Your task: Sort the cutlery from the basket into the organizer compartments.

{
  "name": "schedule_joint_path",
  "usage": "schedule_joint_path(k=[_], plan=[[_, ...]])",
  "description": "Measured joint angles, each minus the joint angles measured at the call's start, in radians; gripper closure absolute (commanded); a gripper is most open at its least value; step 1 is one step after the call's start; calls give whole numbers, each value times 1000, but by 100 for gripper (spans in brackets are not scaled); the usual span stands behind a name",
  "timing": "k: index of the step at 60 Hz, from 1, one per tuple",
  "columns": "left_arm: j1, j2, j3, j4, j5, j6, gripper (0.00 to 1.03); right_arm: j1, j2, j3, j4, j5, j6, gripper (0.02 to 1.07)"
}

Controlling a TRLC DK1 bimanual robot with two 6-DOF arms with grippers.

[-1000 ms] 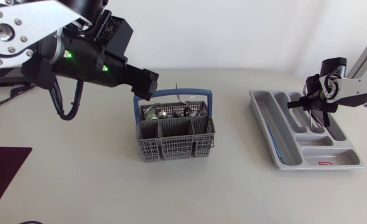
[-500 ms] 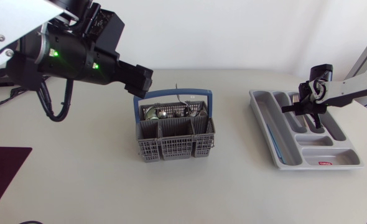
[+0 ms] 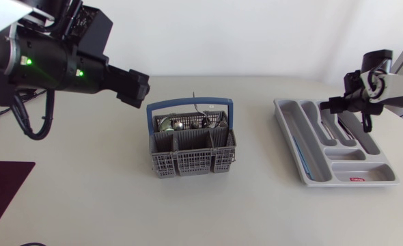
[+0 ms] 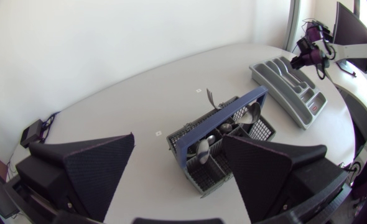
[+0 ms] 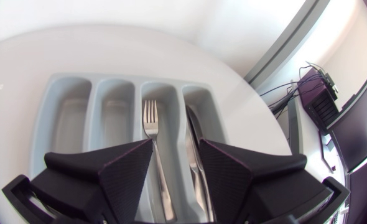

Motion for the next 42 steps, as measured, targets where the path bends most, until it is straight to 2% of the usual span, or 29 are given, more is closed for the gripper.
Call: schedule_joint_path(k=[17, 29, 42], plan=[[63, -30, -178, 39, 1, 23, 5, 70, -333, -217, -10, -147, 0, 43], [101, -38, -275, 72, 29, 30, 5, 214, -468, -317, -54, -167, 0, 43], [115, -52, -386, 142, 80, 42, 5, 360, -505, -326, -88, -187, 26, 43]])
